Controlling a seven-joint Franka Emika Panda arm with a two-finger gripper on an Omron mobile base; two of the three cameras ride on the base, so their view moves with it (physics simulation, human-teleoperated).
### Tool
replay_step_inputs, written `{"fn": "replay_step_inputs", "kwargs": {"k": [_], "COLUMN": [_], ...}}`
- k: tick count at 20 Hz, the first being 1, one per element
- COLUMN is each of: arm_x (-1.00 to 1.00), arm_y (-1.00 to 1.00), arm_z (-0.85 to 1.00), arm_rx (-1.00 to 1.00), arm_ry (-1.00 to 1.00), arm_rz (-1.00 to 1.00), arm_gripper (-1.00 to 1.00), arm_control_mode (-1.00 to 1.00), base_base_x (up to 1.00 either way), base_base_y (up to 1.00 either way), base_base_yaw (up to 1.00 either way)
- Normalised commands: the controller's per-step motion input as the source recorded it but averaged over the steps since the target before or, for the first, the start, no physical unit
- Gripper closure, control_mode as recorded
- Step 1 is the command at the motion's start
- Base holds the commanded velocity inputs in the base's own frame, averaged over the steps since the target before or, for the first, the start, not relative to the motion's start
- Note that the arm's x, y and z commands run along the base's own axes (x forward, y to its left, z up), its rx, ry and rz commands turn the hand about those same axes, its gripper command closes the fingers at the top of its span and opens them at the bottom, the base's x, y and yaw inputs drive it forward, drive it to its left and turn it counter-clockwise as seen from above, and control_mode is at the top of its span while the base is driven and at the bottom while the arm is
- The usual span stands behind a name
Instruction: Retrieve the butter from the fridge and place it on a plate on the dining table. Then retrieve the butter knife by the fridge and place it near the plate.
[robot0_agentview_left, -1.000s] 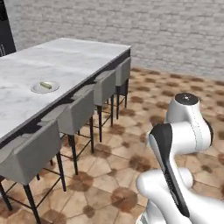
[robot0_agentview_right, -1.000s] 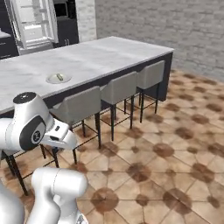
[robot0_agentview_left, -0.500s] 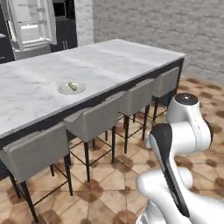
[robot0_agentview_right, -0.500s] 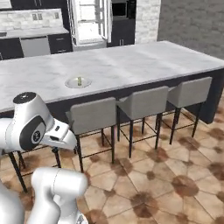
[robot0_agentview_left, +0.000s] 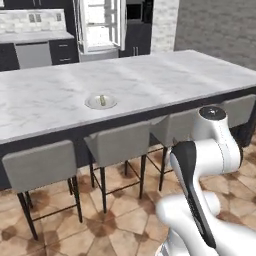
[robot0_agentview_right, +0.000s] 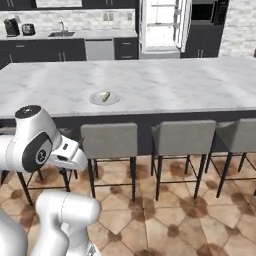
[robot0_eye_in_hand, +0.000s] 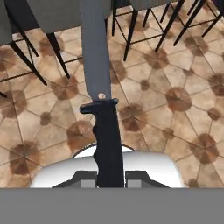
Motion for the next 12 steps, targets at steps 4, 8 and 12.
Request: {"fn": "replay_step_inputs", "kwargs": {"k": [4, 8, 12], "arm_x": [0.0, 0.0, 0.0], "arm_y": [0.0, 0.0, 0.0], "arm_z": [0.0, 0.0, 0.0], "arm_rx": [0.0, 0.0, 0.0], "arm_ry": [0.0, 0.0, 0.0], "arm_rz": [0.0, 0.0, 0.0], "arm_gripper": [1.0, 1.0, 1.0], "arm_control_mode": [1.0, 1.0, 1.0], "base_base_x": [0.5, 0.51, 0.57], "base_base_y": [-1.0, -0.98, -0.91], "base_base_yaw": [0.56, 0.55, 0.47]}}
